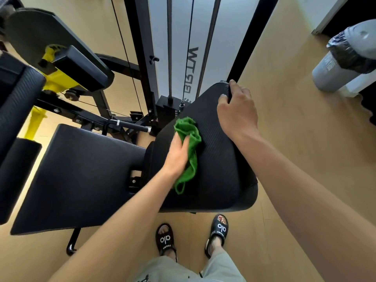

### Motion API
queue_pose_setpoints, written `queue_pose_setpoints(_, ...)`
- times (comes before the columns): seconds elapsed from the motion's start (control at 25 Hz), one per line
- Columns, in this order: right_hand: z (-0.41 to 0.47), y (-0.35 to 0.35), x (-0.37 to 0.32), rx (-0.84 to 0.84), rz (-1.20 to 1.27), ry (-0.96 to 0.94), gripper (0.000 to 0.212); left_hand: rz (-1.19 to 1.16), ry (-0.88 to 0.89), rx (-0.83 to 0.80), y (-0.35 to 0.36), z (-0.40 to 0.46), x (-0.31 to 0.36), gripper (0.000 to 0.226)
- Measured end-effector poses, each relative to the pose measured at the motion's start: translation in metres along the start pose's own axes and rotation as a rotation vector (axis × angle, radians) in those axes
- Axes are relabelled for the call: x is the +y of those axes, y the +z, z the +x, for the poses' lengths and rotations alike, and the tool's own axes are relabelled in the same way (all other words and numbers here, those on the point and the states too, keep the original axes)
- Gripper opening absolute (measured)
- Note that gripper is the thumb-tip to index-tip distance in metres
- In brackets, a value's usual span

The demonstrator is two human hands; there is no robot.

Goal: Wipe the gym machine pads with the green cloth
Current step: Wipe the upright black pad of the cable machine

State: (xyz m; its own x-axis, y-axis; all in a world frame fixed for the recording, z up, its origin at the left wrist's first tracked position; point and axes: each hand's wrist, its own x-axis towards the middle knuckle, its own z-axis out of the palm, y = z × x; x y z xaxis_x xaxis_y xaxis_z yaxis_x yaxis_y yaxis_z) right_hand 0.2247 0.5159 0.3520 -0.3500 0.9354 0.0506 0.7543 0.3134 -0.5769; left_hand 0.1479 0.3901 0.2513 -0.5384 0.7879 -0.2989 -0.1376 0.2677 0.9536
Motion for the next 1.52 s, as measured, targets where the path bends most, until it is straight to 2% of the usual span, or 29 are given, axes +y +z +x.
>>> queue_pose_setpoints(0.16,-0.004,0.001,-0.004,-0.003,-0.031,-0.004,0.056,-0.095,-0.006,-0.048,-0.004,-0.122,-0.042,0.043)
queue_pose_setpoints(0.32,-0.016,-0.002,-0.002,-0.037,-0.104,-0.024,0.056,-0.079,0.017,0.076,0.013,-0.182,-0.069,0.048)
queue_pose_setpoints(0.48,-0.018,-0.006,-0.002,-0.076,-0.132,-0.04,0.056,-0.088,-0.045,0.15,0.028,-0.169,-0.054,0.034)
queue_pose_setpoints(0.6,-0.017,-0.007,-0.002,-0.09,-0.154,-0.05,0.056,-0.145,-0.083,0.155,0.021,-0.147,-0.055,0.037)
queue_pose_setpoints(0.72,-0.013,-0.004,-0.003,-0.078,-0.173,-0.055,0.056,-0.089,-0.146,0.119,0.008,-0.112,-0.046,0.046)
queue_pose_setpoints(1.08,0.002,0.009,-0.001,0.02,-0.192,-0.066,0.053,0.101,-0.147,0.05,-0.01,0.073,0.001,0.052)
queue_pose_setpoints(1.24,0.005,0.011,-0.002,0.061,-0.176,-0.058,0.05,0.128,-0.171,0.038,-0.012,0.119,0.017,0.05)
queue_pose_setpoints(1.4,0.004,0.009,-0.004,0.048,-0.173,-0.05,0.05,0.093,-0.175,0.033,-0.01,0.101,0.02,0.048)
queue_pose_setpoints(1.52,-0.002,0.005,-0.004,0.016,-0.169,-0.07,0.052,0.02,-0.117,0.052,-0.003,0.029,0.025,0.046)
